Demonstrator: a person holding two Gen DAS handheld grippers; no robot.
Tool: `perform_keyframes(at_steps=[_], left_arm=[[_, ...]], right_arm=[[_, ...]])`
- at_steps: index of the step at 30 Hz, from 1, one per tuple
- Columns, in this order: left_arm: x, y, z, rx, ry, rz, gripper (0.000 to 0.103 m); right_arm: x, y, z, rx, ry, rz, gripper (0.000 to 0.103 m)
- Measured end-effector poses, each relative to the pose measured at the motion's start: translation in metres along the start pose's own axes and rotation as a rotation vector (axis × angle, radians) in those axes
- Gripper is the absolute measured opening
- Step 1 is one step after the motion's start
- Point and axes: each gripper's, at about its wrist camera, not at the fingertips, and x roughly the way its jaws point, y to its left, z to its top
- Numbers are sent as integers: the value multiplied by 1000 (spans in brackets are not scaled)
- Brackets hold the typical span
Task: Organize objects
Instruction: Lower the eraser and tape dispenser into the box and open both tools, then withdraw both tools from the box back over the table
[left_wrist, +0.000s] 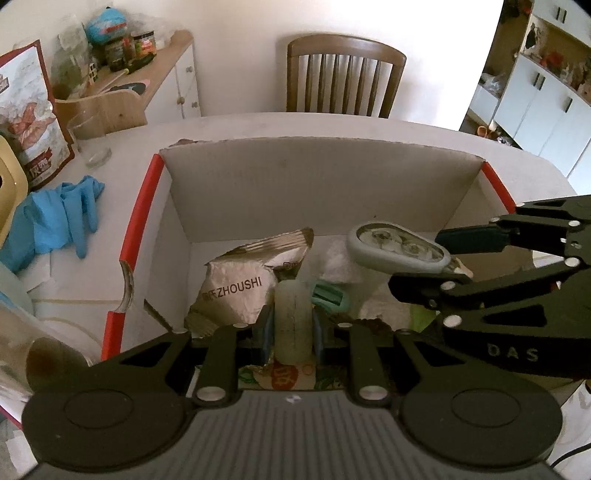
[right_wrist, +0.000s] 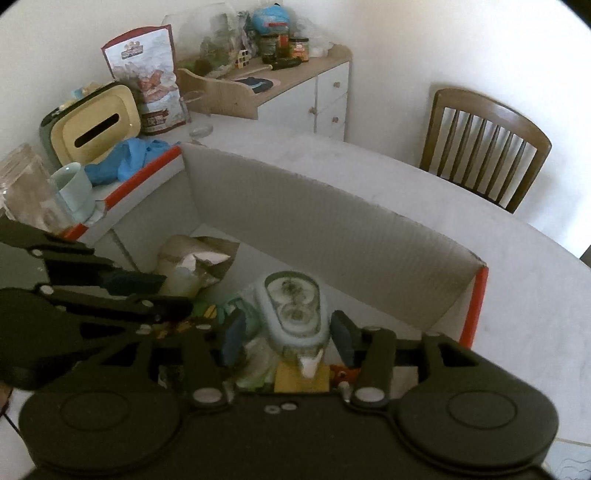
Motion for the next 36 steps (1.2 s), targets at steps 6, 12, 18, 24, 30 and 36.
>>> perform_keyframes(at_steps=[6,12,18,24,30,36], left_arm=[[-5,0,0,-17,-4,-13,38],[-20,-2,-3,-26,-44,-14,62],[-39,-6,-6,-34,-69,-13,62],[-67,-12,-10,-39,-124,-21,68],[-98,-22,-17,-32,-189,-9,74],[-124,-32,-27,-32,-241,10,78]], right_arm=[[-12,0,-2,-7,-19,-3,52],[-33,-3,-5,14,-55,7,57],[-60,-5,-11,28,-98,22,59],[-93,-1,-18,27,-158,43,64],[-122,1,-29,35,-206,57,71],[-149,6,-42,39,-274,63,83]])
